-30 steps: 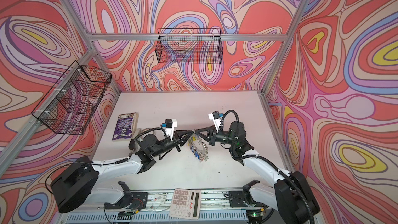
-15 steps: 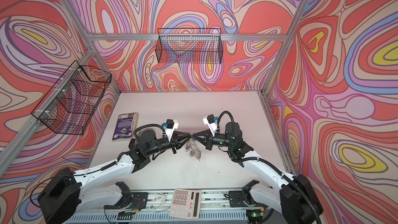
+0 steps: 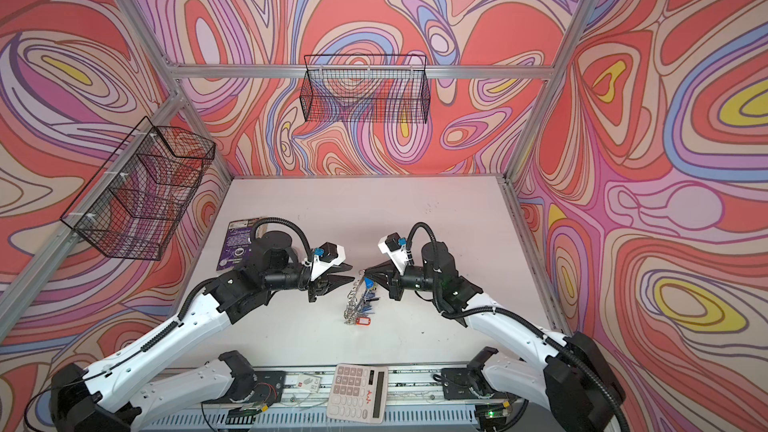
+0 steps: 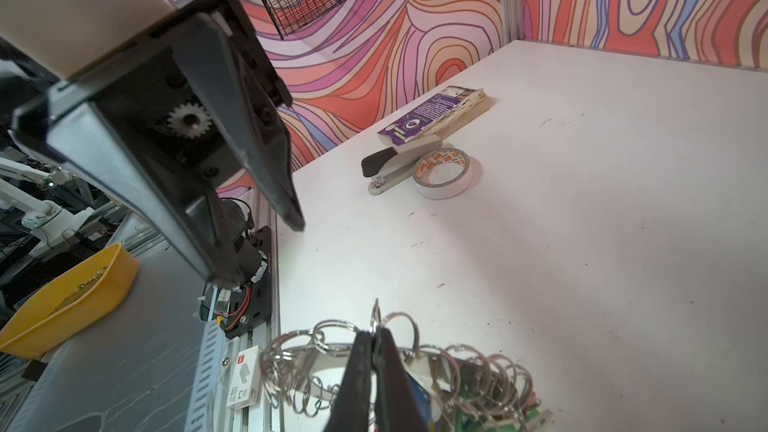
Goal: Put the keys on the keyring
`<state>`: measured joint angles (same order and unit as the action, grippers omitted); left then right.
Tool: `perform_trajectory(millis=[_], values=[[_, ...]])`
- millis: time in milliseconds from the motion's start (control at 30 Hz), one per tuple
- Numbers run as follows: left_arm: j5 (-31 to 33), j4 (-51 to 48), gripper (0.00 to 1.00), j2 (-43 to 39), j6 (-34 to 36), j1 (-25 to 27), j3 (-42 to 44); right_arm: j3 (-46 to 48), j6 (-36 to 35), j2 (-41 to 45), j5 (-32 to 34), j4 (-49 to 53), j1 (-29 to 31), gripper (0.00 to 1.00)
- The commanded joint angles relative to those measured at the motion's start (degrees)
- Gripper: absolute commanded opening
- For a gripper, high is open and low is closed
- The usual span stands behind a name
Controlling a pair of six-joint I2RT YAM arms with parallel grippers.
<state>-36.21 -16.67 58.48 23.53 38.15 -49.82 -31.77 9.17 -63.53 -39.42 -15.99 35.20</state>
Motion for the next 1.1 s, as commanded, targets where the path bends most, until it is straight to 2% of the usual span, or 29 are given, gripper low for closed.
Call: perform_trajectory(millis=[0, 100, 333, 667, 867, 1067], values=[[-1.7, -17.5, 0.32, 3.3, 16.7, -0.7, -5.4, -1.8, -3.3, 1.0, 1.2, -1.3, 0.6, 0.0], [-2.1, -24.3, 0.3, 8.9, 21.7, -0.7, -11.5, -1.8, -3.5, 0.9, 1.4, -1.2, 1.0, 0.0], [-4.7, -26.0, 0.26, 17.8, 21.7, -0.7, -19.0, -1.8, -3.7, 0.6, 1.5, -1.0, 1.4, 0.0], [-4.6, -25.7, 0.17, 21.2, 20.9, -0.4, -21.1, -1.8, -3.4, 0.1, 1.4, -1.1, 1.5, 0.0], [-1.6, -25.2, 0.16, 23.0, 20.3, 0.9, -22.0, -1.8, -3.0, -0.1, 0.8, -1.4, 1.5, 0.0], [-1.4, -24.3, 0.16, 23.5, 19.6, 1.3, -22.1, -1.9, -3.1, -0.2, 0.8, -1.1, 1.5, 0.0]])
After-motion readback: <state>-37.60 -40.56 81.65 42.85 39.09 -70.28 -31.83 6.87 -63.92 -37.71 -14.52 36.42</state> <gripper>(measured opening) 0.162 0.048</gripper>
